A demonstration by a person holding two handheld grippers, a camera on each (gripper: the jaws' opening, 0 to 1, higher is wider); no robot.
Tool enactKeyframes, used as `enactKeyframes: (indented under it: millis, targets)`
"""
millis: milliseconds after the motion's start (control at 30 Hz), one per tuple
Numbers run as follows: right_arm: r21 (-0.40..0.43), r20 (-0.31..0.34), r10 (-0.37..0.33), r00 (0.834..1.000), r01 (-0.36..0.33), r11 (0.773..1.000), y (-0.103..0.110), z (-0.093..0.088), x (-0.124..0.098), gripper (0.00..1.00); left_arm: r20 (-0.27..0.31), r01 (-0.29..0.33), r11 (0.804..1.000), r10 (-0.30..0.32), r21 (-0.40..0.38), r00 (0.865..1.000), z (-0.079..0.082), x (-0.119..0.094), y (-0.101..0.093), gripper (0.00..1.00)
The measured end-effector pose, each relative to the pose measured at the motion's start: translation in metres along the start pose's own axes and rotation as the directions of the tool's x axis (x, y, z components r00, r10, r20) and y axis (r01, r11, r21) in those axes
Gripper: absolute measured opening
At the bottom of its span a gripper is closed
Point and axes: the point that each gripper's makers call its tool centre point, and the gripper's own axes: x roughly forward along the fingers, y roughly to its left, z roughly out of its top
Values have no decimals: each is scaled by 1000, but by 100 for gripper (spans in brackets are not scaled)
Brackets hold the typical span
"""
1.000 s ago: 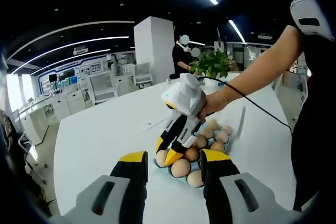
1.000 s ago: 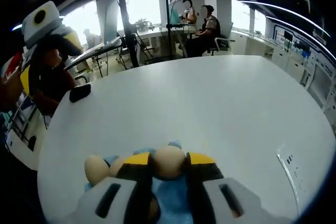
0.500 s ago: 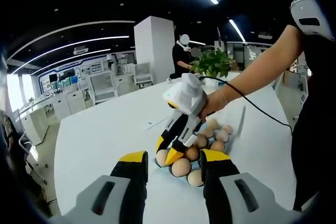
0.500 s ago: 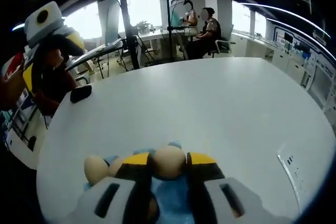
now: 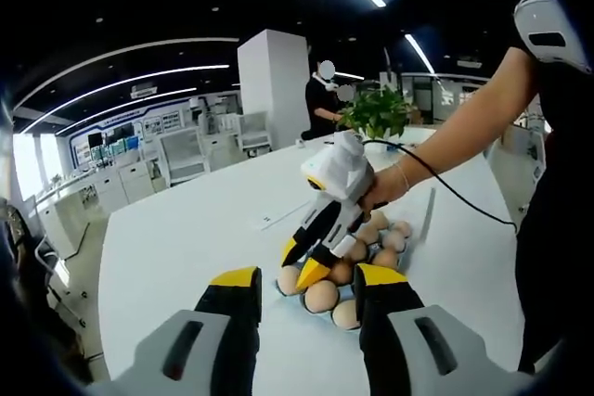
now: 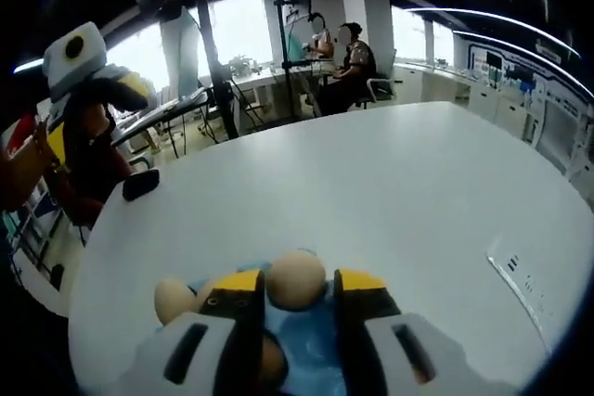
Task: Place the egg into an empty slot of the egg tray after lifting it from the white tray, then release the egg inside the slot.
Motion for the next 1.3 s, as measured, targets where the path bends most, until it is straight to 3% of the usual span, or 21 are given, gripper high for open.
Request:
enactKeyframes:
  millis: [100, 300, 433, 867, 967, 1300]
  targets:
    - [-3, 13, 7, 1000, -7, 1000, 3, -2, -4, 30, 8, 2, 1000, -2, -1, 1000, 2, 1, 0, 40]
    - [11, 101, -13, 995, 12, 1000, -1, 6, -21, 29, 7, 9, 1000, -9, 0, 1000, 3, 3, -3, 40]
    - [19, 116, -17, 993, 15, 1000, -3, 5, -28, 29, 8, 11, 1000, -11, 1, 1000, 3, 5, -4, 40]
    - [28, 132, -61, 989, 58, 998, -15, -7, -54, 28, 9, 14, 1000, -14, 7, 1000, 6, 5, -5, 40]
    - [-6, 149, -86, 985, 88, 996, -19, -6, -63, 23, 10, 13, 1000, -13, 7, 1000, 6, 5, -5, 40]
    - [63, 141, -131, 981, 123, 990, -36, -25, -89, 26, 14, 21, 1000, -21, 8, 1000, 8, 8, -6, 40]
